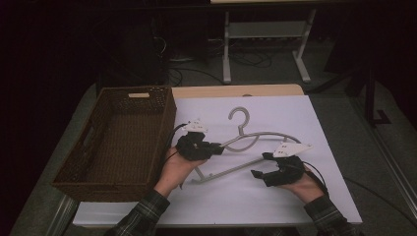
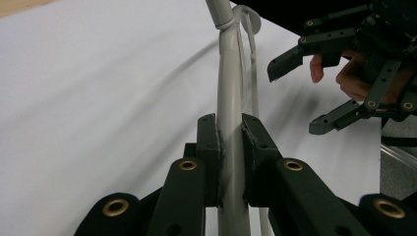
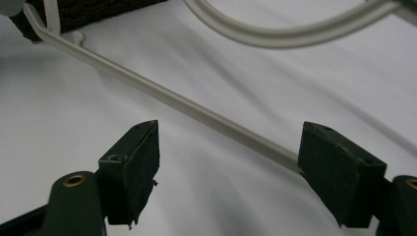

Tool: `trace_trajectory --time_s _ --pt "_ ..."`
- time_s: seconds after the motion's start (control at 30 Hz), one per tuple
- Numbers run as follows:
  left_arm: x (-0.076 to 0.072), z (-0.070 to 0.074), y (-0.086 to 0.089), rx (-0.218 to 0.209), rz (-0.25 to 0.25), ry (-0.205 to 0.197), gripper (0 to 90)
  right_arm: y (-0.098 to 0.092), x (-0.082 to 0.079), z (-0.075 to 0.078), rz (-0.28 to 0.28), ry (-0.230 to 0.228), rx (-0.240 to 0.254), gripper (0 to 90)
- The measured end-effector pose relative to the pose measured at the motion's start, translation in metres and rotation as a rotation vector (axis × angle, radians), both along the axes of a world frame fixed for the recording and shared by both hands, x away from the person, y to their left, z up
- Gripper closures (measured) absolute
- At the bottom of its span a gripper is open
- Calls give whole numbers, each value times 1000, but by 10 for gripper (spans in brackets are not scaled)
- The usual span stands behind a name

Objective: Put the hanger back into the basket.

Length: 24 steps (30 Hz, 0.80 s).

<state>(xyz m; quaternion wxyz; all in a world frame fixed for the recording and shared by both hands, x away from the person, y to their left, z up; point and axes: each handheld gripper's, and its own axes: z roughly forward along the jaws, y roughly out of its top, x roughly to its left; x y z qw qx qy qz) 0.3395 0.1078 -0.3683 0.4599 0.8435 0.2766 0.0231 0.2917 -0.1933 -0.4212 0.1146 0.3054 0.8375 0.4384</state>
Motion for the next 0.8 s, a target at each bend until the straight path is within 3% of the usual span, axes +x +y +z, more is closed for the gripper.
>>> trace_trajectory --time_s 0.4,0.8 --pt "2 32 4 26 27 -20 807 -14 -3 2 -32 -21 14 189" --pt "3 59 30 -14 95 -30 807 -16 -2 4 -37 -25 22 158"
